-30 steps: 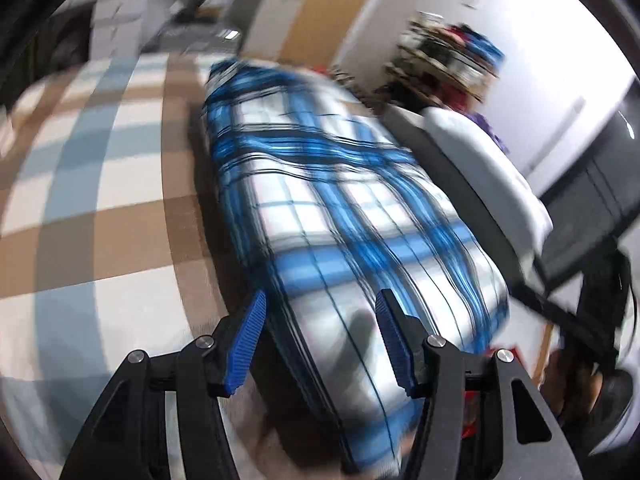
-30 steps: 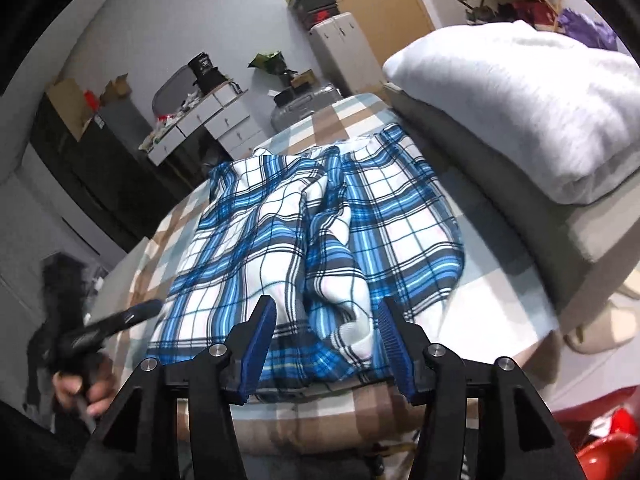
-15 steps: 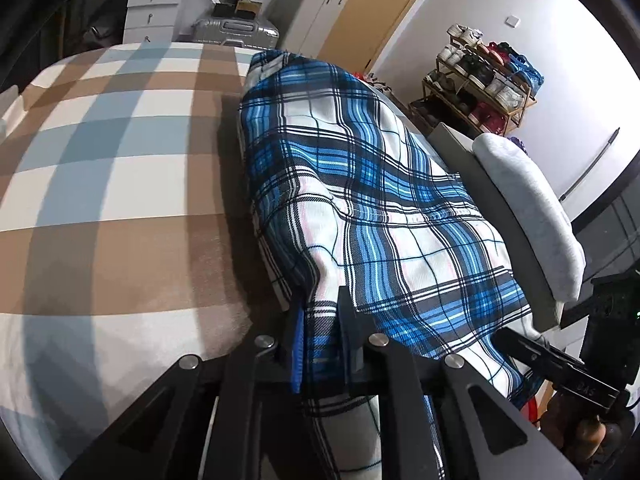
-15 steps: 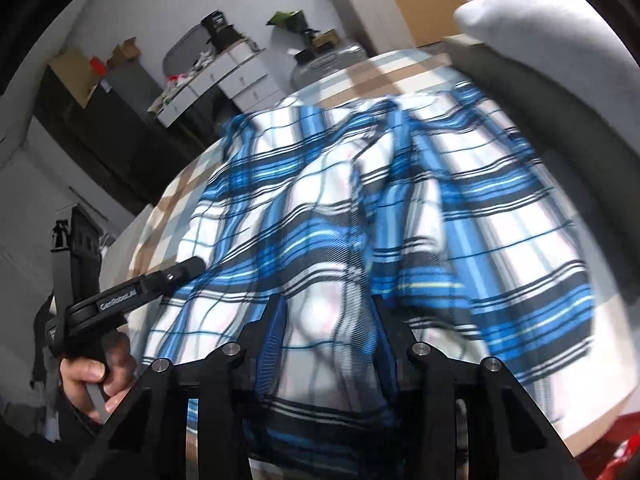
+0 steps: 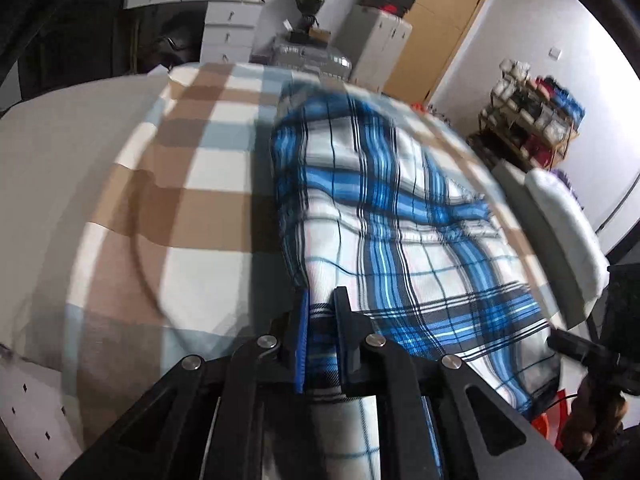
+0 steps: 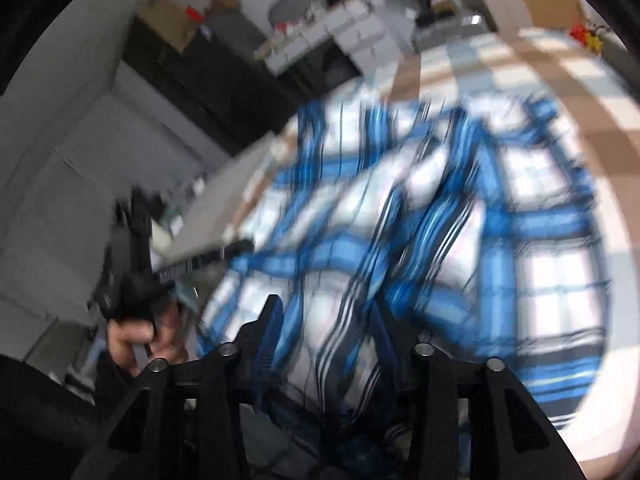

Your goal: Fold large clothes

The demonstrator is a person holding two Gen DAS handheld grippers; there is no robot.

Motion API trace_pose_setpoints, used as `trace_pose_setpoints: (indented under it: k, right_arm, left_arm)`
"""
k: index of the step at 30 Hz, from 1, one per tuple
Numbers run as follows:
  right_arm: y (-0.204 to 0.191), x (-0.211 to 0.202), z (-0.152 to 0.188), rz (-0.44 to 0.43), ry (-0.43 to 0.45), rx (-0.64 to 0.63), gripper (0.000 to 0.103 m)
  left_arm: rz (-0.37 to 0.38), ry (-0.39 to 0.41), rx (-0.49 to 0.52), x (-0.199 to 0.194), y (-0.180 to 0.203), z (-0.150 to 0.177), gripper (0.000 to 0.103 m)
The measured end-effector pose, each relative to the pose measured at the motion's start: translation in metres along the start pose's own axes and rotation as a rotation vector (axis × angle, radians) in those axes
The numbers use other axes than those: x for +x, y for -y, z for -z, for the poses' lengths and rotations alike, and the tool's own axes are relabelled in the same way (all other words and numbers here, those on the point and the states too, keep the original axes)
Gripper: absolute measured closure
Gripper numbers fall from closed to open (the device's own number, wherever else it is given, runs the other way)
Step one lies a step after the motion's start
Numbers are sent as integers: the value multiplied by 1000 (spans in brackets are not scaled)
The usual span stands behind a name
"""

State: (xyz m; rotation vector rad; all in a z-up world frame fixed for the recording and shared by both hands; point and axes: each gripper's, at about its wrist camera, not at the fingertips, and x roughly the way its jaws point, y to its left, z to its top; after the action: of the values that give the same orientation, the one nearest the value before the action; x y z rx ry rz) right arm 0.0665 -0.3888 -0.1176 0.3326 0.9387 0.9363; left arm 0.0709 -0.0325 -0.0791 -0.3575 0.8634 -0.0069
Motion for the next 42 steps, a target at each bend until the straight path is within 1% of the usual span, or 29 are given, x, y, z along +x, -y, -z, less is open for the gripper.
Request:
trace_pose_setpoints:
  k: [1,2,3,4,5,6,8,9,12,15,16,18,19,21,24,29,30,32,34,35,36,38,40,41,42]
  right_arm:
    - [9,-4,-5,34,23,28,44]
    - [19,-3,-8,60,18,58,44]
    - [29,0,-10,56,4,89,44]
    - [35,6,-13,42,-11,115,44]
    - [40,10,-14,28,-19,138,44]
    - [45,16,-14,-1,-34,164,44]
    - [47,26,-19,-45,-43,185,44]
    - [44,30,-20,-42,-43,177,44]
    - [41,40,-34,-9,-54,166,44]
    - [47,49,-46,22,-71,181,44]
    - [47,51,-44,35,-74,176,44]
    - [54,56,-48,93,-97,205,44]
    - [57,58,-50,106,-101,221,44]
    - [55,55,-49,129,-94,210,44]
    - [49,46,-41,205,-83,147,44]
    - [53,33,-28,240,-83,132,44]
    - [52,29,-26,239,-74,132,44]
    - [53,15,-20,197,-59,137,44]
    - [51,3,-11,186,-42,126,44]
    - [48,-3,-4,185,-35,110,46]
    - [44,-8,2,192,-22,94,49]
    - [37,-13,12,198,-13,61,72]
    - [33,-10,24,174,-29,52,80]
    - [32,-7,28,170,-35,56,84]
    - [31,-6,31,169,-38,54,84]
  left_arm:
    - [5,26,-11,-6,-1,-1,96]
    - [16,46,-23,-11,-1,-2,94]
    - [31,60,-33,-15,-2,-3,83]
    - [44,69,-41,-17,-2,-4,75]
    - [67,83,-48,-21,-2,-4,61]
    - [83,91,-43,-23,-3,-4,58]
    - [103,87,-7,-24,3,-3,58]
    - [106,75,9,-22,5,-4,57]
    - [125,48,62,-17,12,-2,57]
    - [118,30,91,-11,18,-1,57]
    - [115,27,96,-10,20,0,57]
    - [112,21,102,-9,24,2,57]
    - [106,17,109,-8,25,3,57]
    - [91,20,116,-10,27,4,57]
    - [92,18,123,-12,31,8,57]
    - [77,4,135,-7,35,7,57]
    - [79,3,132,-6,36,6,57]
    - [99,-2,128,-6,41,5,57]
    - [152,-17,134,-6,54,1,57]
    - [178,-30,137,-4,62,-1,57]
    - [214,-59,157,0,75,-3,57]
    - [269,-105,231,10,103,-6,57]
    - [269,-151,329,26,136,-4,57]
    - [254,-175,360,34,146,-3,57]
    - [221,-212,387,46,157,-1,57]
